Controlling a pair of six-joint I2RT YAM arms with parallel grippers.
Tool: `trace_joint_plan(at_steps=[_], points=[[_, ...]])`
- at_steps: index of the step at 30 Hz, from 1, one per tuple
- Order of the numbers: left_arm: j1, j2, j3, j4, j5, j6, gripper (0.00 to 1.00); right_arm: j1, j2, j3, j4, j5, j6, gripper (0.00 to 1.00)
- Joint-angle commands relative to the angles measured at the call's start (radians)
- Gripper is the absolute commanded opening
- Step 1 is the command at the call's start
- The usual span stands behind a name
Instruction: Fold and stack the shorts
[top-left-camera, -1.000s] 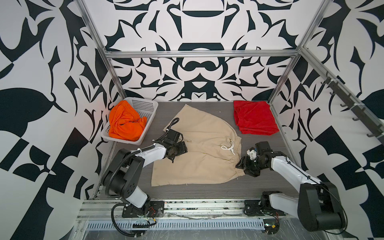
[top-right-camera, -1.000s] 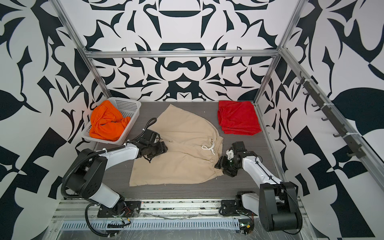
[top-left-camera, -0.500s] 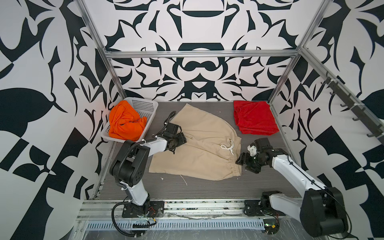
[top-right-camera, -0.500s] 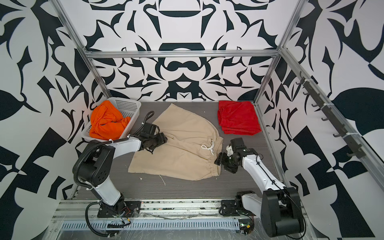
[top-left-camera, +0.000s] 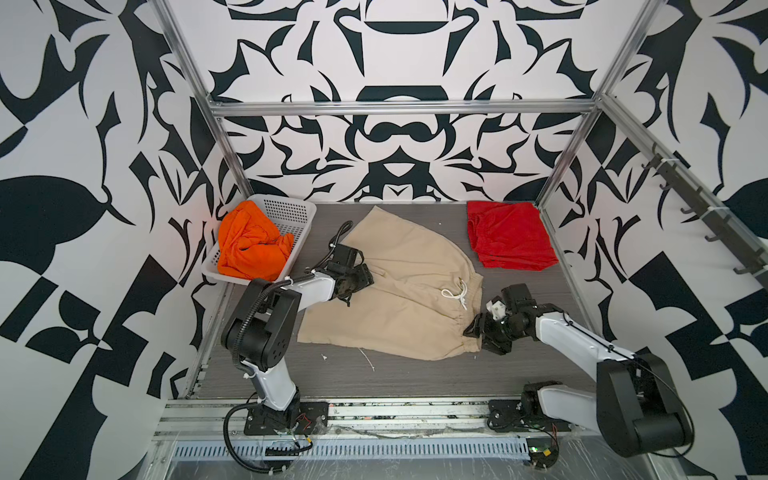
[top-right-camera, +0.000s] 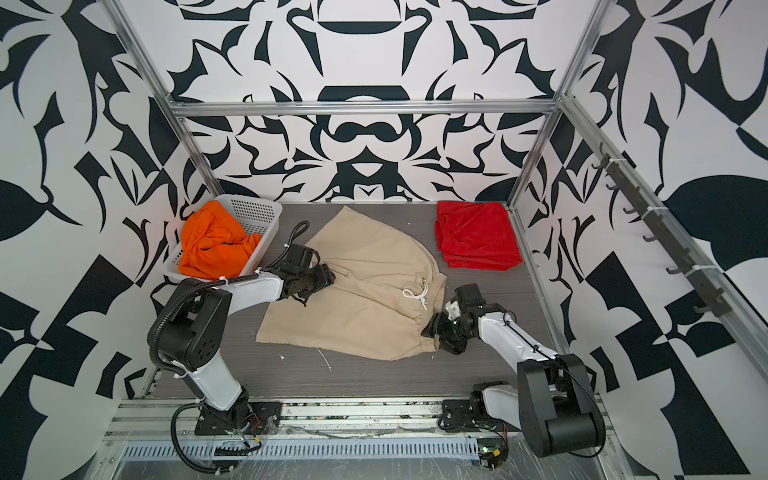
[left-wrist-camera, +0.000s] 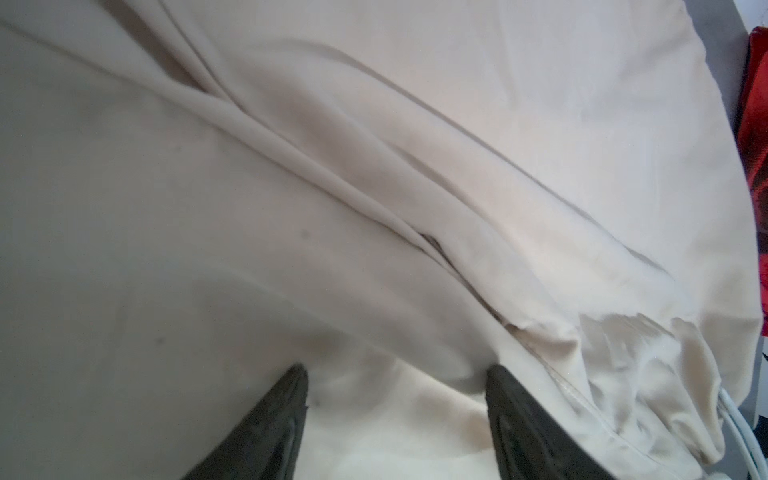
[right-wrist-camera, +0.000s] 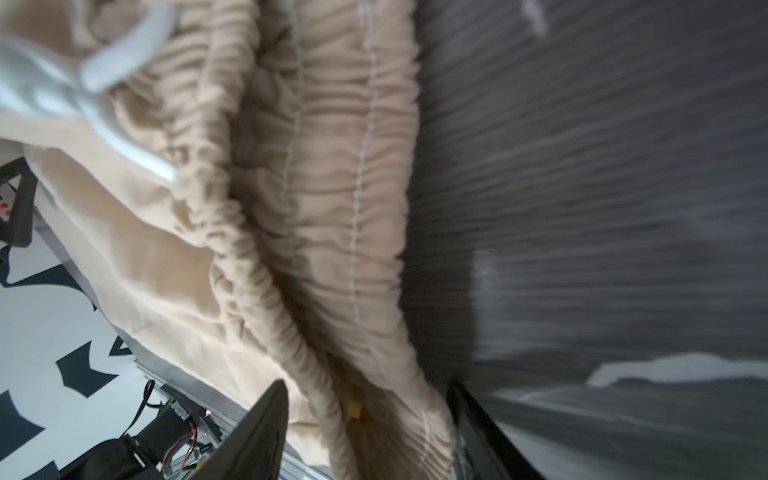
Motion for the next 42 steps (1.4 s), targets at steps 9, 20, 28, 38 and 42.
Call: trace_joint_plan(at_steps=[9, 20, 28, 38, 42], points=[[0.002, -0.131, -0.026, -0.211, -0.015, 0.019, 0.74, 0.011, -0.097, 0.026, 0.034, -0.023, 0.071, 0.04], [0.116, -0.508, -0.126, -0.591, -0.014, -0.197, 0.81, 0.037, -0.118, 0.106, -0.018, -0.011, 0.063, 0.0], [0.334, -0.789, -0.332, -0.763, 0.044, -0.372, 0.71, 0.068, -0.101, 0.136, -0.026, 0.018, 0.052, 0.0], [0.445, -0.778, -0.43, -0.749, 0.028, -0.378, 0.56, 0.077, -0.096, 0.135, -0.026, 0.024, 0.051, 0.0], [0.446, -0.692, -0.424, -0.694, 0.033, -0.355, 0.52, 0.078, -0.098, 0.143, -0.036, 0.025, 0.044, 0.0]])
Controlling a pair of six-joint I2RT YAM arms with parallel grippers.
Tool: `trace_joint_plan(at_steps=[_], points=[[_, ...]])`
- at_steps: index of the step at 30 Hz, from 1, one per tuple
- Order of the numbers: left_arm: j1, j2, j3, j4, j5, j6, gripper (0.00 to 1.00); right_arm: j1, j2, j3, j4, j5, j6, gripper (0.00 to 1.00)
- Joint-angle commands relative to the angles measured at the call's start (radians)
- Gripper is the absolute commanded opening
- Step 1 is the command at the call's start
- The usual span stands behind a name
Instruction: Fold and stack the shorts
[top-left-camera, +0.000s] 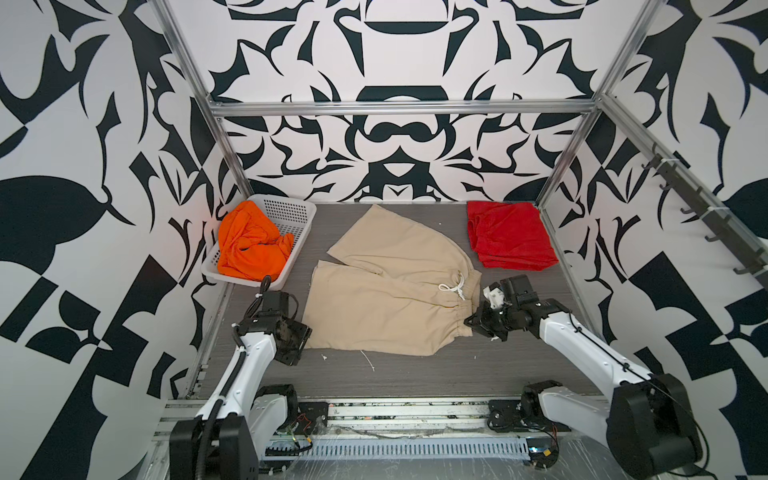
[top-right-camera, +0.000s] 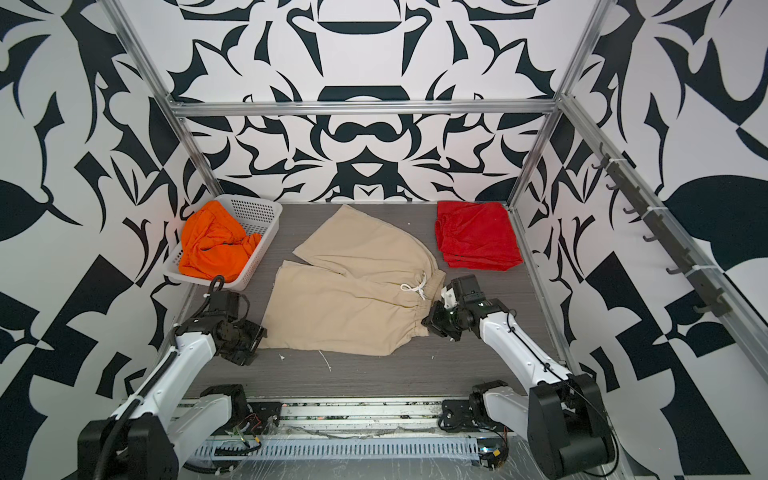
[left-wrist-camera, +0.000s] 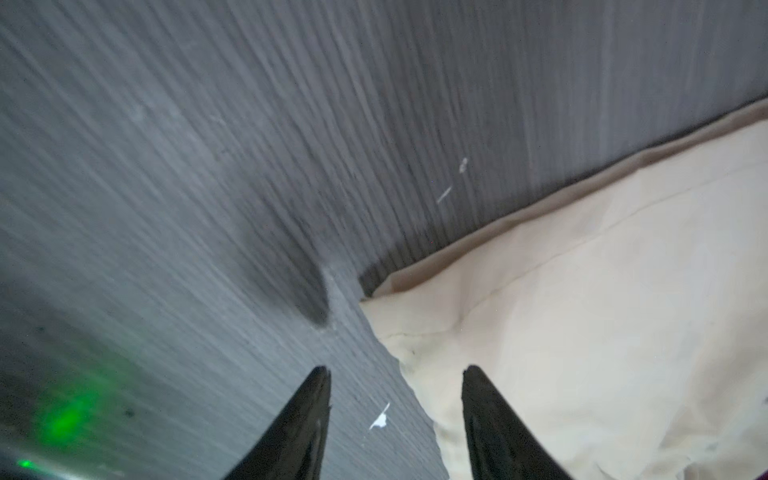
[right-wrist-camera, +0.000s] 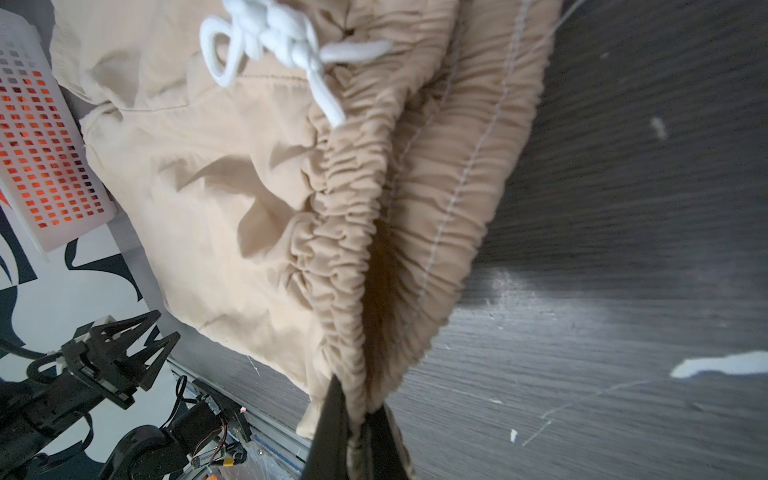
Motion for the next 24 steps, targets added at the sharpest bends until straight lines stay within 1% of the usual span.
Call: trace_joint_plan(at_steps=[1, 8, 10, 13, 18, 19, 22, 24], points=[[0.005, 0.052, -0.005, 0.032, -0.009, 0.006, 0.51, 0.006, 0.0, 0.044, -0.014, 0.009, -0.021, 0.0], [0.013, 0.138, 0.012, 0.074, -0.063, 0.049, 0.48, 0.006, -0.004, 0.054, -0.031, 0.01, -0.03, 0.0], [0.023, 0.161, 0.011, 0.089, -0.073, 0.058, 0.45, 0.006, -0.005, 0.053, -0.034, 0.011, -0.03, 0.0], [0.042, 0.199, 0.014, 0.114, -0.058, 0.078, 0.33, 0.006, -0.007, 0.054, -0.043, 0.012, -0.034, 0.0], [0.046, 0.221, 0.023, 0.114, -0.052, 0.091, 0.03, 0.007, -0.016, 0.055, -0.07, 0.01, -0.043, 0.0], [0.047, 0.215, 0.023, 0.107, -0.049, 0.091, 0.0, 0.008, -0.019, 0.056, -0.075, 0.01, -0.045, 0.0], [0.046, 0.157, 0.026, 0.059, -0.038, 0.088, 0.0, 0.024, -0.027, 0.063, -0.095, 0.019, -0.043, 0.0], [0.047, 0.08, 0.032, 0.002, -0.047, 0.081, 0.0, 0.056, -0.029, 0.069, -0.11, 0.031, -0.035, 0.0]])
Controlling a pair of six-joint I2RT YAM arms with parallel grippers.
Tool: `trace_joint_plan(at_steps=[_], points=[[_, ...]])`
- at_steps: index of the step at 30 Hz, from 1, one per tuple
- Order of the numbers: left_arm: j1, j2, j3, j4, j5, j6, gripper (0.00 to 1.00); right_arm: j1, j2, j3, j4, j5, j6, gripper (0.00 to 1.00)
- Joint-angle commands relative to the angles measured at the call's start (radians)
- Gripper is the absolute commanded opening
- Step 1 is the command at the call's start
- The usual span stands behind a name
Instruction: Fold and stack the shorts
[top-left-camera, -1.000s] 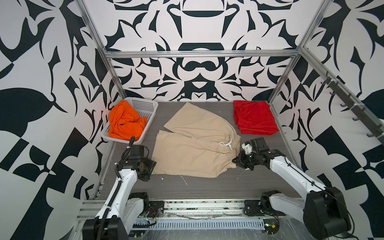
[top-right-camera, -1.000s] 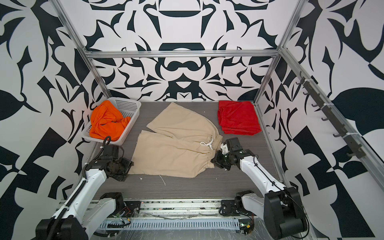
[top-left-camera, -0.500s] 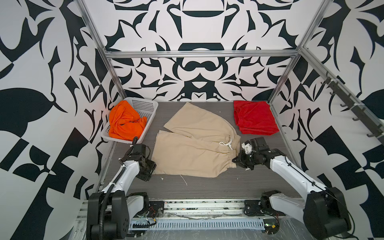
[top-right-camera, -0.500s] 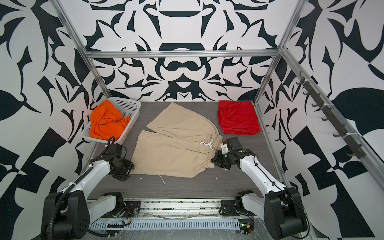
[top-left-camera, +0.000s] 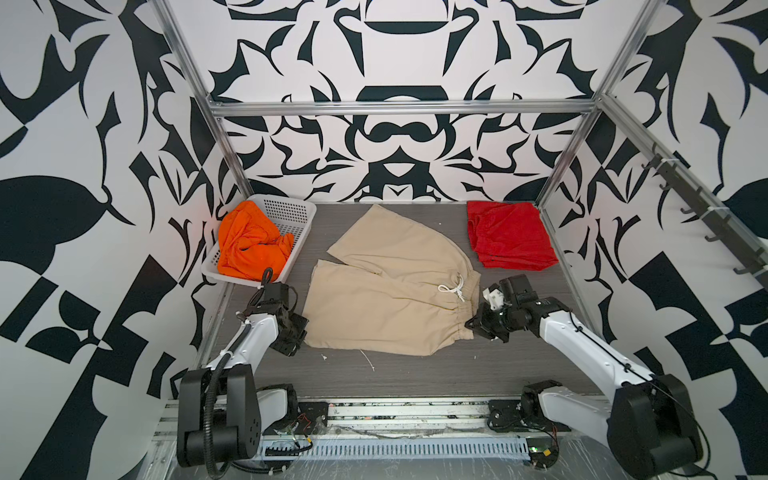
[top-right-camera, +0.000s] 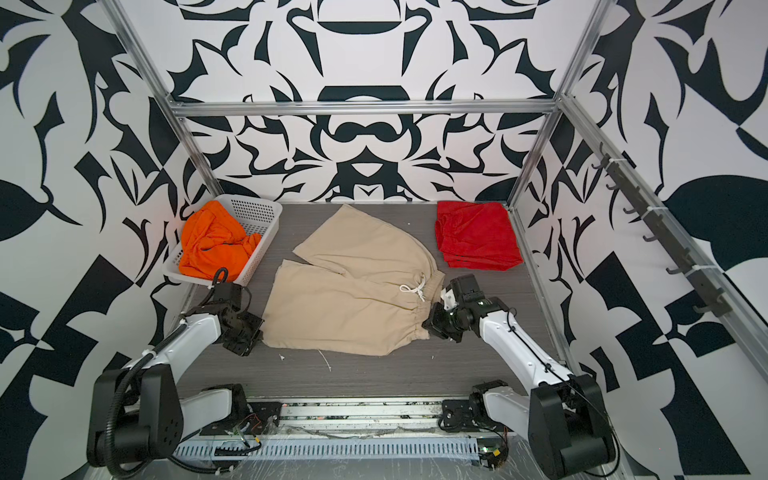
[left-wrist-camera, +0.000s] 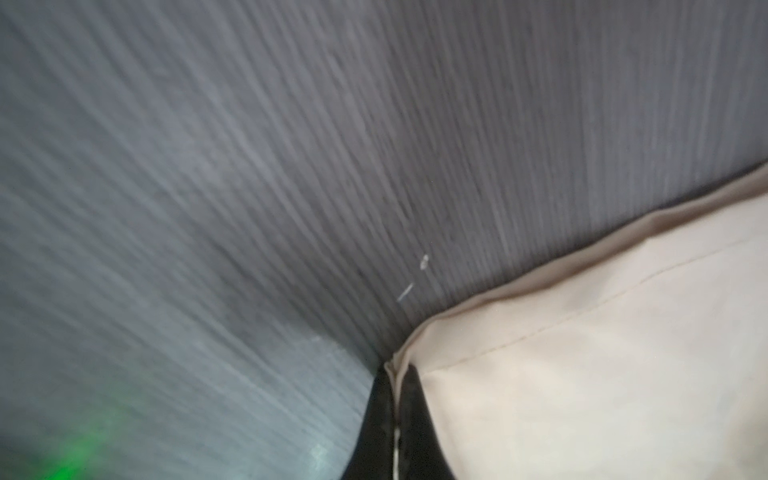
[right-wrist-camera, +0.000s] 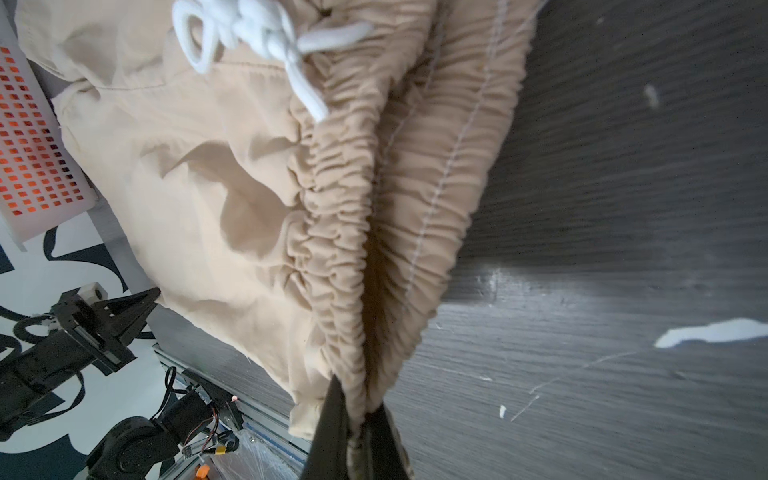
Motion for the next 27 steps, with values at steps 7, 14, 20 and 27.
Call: trace_joint_plan(at_steps=[7, 14, 20, 27], points=[[0.002, -0.406, 0.068, -0.369, -0.101, -0.056, 0.0, 0.21, -0.113, 0.02, -0.143, 0.054, 0.098, 0.0], [0.001, -0.436, 0.282, -0.499, -0.191, 0.049, 0.0, 0.217, -0.253, 0.101, -0.354, 0.079, 0.094, 0.0], [0.001, -0.218, 0.59, -0.463, -0.222, 0.241, 0.0, 0.157, -0.194, 0.203, -0.388, -0.009, 0.048, 0.0], [-0.033, 0.045, 0.9, -0.323, -0.215, 0.391, 0.0, 0.022, -0.105, 0.302, -0.408, -0.14, -0.024, 0.0]])
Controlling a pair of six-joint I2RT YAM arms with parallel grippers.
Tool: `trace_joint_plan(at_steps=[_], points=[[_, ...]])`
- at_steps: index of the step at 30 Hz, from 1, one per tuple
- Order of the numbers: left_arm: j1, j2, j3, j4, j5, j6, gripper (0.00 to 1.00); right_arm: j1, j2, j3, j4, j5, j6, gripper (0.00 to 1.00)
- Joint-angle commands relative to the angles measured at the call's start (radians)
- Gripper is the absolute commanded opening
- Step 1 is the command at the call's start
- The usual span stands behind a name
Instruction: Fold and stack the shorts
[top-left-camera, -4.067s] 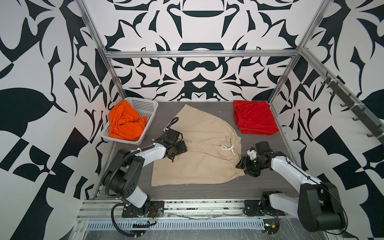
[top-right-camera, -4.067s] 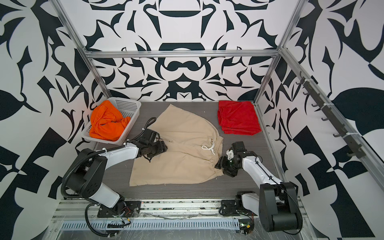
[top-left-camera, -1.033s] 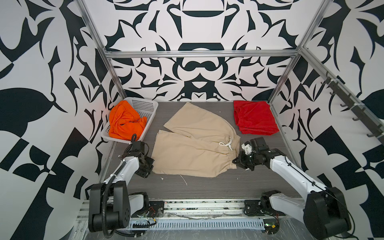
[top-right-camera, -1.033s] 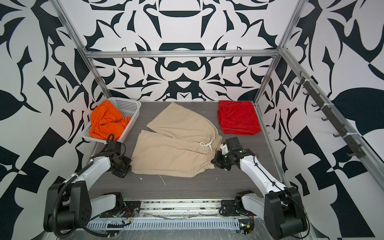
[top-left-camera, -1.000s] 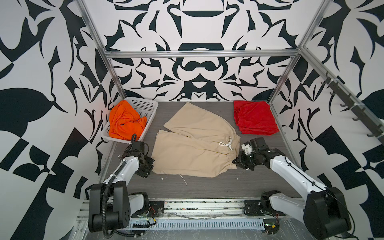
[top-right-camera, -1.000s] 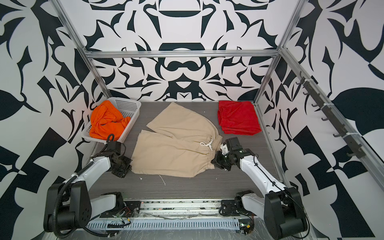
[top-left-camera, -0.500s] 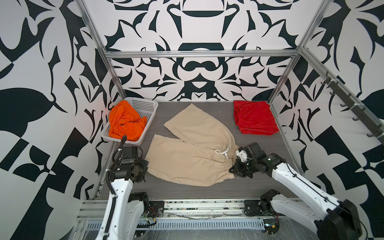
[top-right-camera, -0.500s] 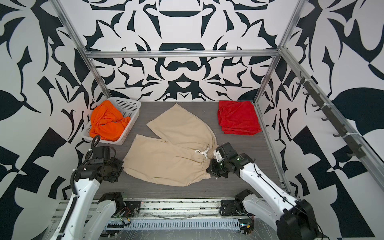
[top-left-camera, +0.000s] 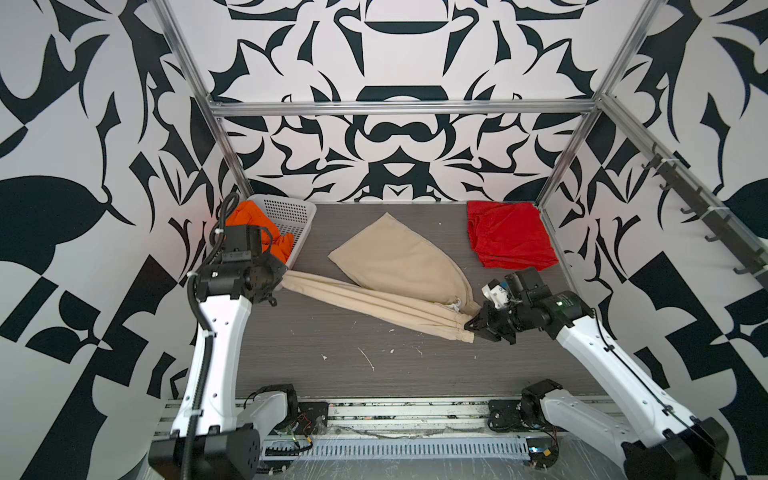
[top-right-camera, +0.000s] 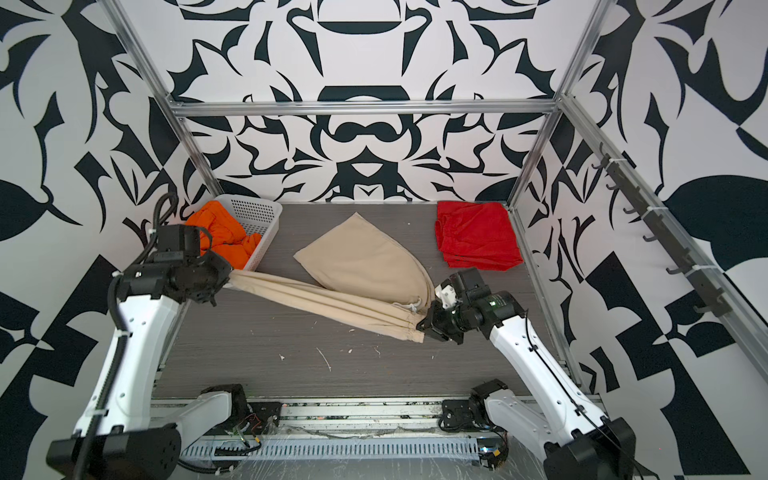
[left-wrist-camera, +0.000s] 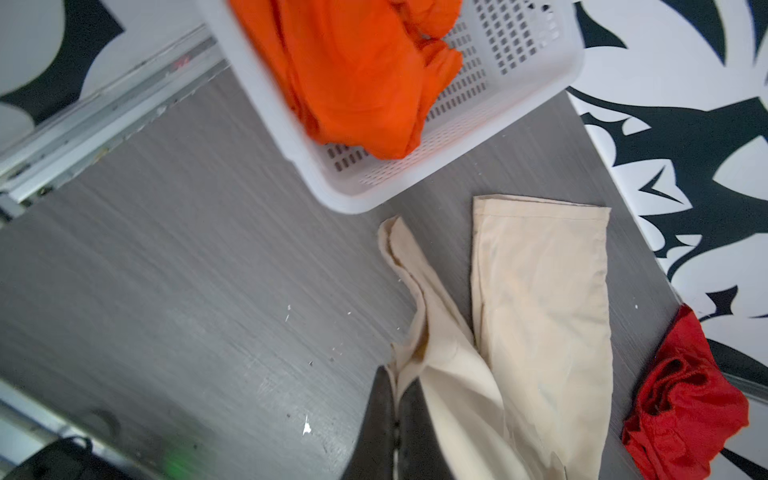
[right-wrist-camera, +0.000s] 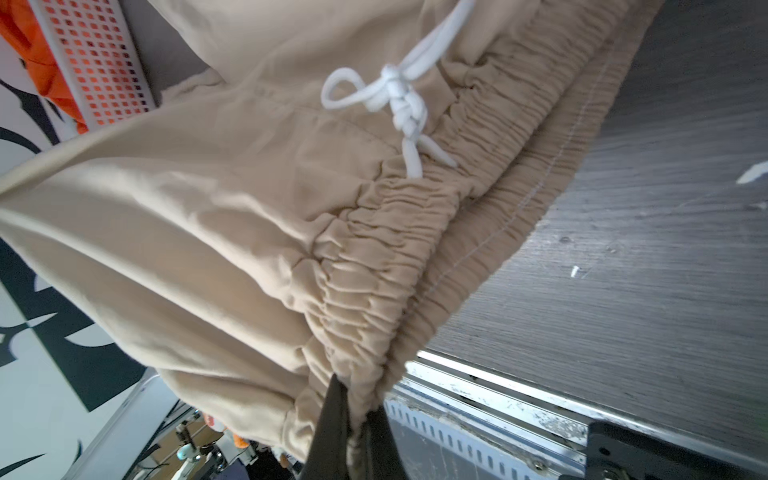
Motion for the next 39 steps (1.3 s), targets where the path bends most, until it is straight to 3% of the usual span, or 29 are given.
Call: trace_joint_plan(at_steps=[1, 12, 21, 32, 39], points=[[-0.019, 0.104, 0.138, 0.082, -0.053, 0.114, 0.0, -0.048, 0.035, 0.06, -0.068, -0.06, -0.061, 0.0], [-0.171, 0.472, 0.519, 0.212, -0.072, 0.236, 0.0, -0.15, 0.103, 0.092, -0.027, -0.181, -0.084, 0.0], [-0.221, 0.718, 0.803, 0.229, -0.081, 0.298, 0.0, -0.198, 0.144, 0.056, -0.007, -0.215, -0.089, 0.0], [-0.244, 0.866, 0.932, 0.295, -0.036, 0.314, 0.0, -0.225, 0.174, -0.008, 0.01, -0.232, -0.096, 0.0], [-0.249, 0.914, 0.981, 0.276, -0.071, 0.31, 0.0, -0.245, 0.189, -0.028, 0.009, -0.236, -0.113, 0.0]])
